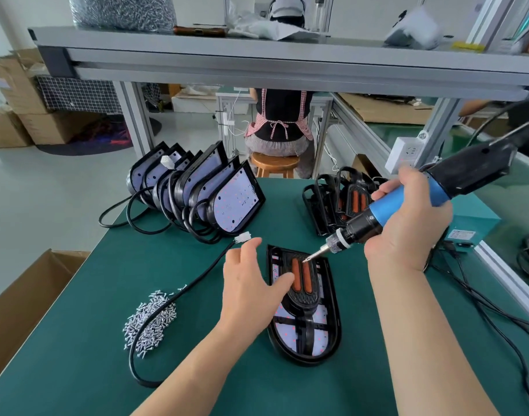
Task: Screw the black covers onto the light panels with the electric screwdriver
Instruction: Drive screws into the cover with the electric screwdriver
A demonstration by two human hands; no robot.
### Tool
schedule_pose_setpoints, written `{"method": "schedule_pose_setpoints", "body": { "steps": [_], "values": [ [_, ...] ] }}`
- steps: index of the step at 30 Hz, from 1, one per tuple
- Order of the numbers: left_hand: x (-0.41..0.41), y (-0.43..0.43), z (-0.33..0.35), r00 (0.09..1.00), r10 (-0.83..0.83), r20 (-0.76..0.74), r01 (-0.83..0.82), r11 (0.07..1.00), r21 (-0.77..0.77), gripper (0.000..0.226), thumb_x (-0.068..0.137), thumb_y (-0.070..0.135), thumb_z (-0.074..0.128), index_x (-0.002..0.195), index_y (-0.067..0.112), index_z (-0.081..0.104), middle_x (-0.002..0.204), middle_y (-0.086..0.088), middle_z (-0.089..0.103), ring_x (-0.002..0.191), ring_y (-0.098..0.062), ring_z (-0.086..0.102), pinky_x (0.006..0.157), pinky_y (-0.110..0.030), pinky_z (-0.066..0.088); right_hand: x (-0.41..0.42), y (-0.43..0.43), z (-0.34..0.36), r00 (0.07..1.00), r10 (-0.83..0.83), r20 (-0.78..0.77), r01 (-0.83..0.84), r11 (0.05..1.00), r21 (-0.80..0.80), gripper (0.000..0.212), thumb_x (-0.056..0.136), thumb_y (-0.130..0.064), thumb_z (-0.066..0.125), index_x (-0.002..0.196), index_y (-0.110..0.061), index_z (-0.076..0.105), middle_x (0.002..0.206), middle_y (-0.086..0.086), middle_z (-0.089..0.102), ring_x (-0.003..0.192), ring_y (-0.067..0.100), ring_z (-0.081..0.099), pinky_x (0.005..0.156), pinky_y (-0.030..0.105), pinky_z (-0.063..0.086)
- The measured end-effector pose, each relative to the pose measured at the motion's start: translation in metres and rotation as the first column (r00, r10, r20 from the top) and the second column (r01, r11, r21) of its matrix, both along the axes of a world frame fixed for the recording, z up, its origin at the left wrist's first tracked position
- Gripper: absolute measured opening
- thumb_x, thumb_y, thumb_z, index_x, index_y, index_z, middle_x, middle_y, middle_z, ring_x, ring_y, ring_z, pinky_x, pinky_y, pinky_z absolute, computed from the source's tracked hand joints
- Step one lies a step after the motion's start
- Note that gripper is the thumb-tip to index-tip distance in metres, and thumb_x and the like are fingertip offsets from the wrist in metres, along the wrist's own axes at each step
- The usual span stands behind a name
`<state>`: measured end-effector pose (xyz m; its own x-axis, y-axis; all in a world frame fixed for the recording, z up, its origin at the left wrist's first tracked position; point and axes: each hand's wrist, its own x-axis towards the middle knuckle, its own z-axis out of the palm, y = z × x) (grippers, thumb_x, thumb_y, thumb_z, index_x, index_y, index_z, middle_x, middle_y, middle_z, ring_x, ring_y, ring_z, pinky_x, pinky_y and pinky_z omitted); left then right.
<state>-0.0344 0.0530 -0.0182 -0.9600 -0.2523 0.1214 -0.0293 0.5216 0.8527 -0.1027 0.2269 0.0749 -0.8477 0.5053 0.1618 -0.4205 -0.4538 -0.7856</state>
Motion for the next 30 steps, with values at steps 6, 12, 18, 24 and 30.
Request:
{"method": "schedule_pose_setpoints", "body": {
  "steps": [6,12,18,24,30],
  "values": [
    [-0.026,0.009,0.000,0.949,-0.034,0.314,0.065,0.994,-0.090,0.094,0.080,0.059,0.069,0.147,0.012,0.021,0.129,-0.011,0.058,0.119,-0.032,0.055,0.091,-0.036,0.046,-0.016,-0.004,0.006,0.978,-0.071,-0.196,0.123,0.956,0.268,0.017,0.078,-0.016,0.069,0.083,-0.018,0.053,0.061,-0.003,0.057,0.051,0.016,0.054,0.054,0.028,0.047],
    [-0.021,0.000,-0.016,0.972,-0.026,0.235,0.008,0.997,0.074,0.064,0.081,0.051,0.073,0.133,0.027,0.043,0.091,0.029,0.053,0.097,-0.012,0.058,0.078,-0.026,0.043,-0.029,-0.016,-0.011,0.984,-0.017,-0.179,0.083,0.926,0.368,0.018,0.080,-0.014,0.069,0.085,-0.007,0.053,0.059,-0.006,0.059,0.049,0.015,0.054,0.052,0.026,0.047],
    [-0.020,0.003,-0.018,0.971,0.005,0.237,-0.043,0.987,0.153,0.052,0.079,0.050,0.074,0.118,0.036,0.044,0.093,0.022,0.062,0.088,0.006,0.056,0.066,-0.017,0.043,-0.033,-0.021,-0.020,0.992,0.003,-0.130,0.047,0.924,0.381,0.017,0.080,-0.014,0.069,0.086,-0.006,0.055,0.059,-0.002,0.058,0.049,0.016,0.054,0.052,0.028,0.047],
    [-0.021,0.005,-0.019,0.970,0.023,0.243,-0.061,0.987,0.150,0.046,0.079,0.050,0.073,0.110,0.038,0.042,0.090,0.022,0.062,0.088,0.004,0.057,0.069,-0.024,0.044,-0.036,-0.018,-0.026,0.994,0.008,-0.105,0.032,0.929,0.369,0.016,0.079,-0.013,0.069,0.086,-0.006,0.056,0.061,0.000,0.058,0.051,0.017,0.055,0.053,0.029,0.049],
    [-0.020,0.005,-0.019,0.970,0.014,0.244,-0.053,0.986,0.156,0.043,0.079,0.049,0.074,0.105,0.039,0.042,0.089,0.020,0.064,0.085,0.003,0.059,0.066,-0.018,0.044,-0.039,-0.020,-0.030,0.995,0.050,-0.081,-0.016,0.925,0.379,0.015,0.080,-0.012,0.070,0.085,-0.011,0.055,0.060,-0.007,0.058,0.051,0.015,0.055,0.049,0.029,0.048]
  ]
}}
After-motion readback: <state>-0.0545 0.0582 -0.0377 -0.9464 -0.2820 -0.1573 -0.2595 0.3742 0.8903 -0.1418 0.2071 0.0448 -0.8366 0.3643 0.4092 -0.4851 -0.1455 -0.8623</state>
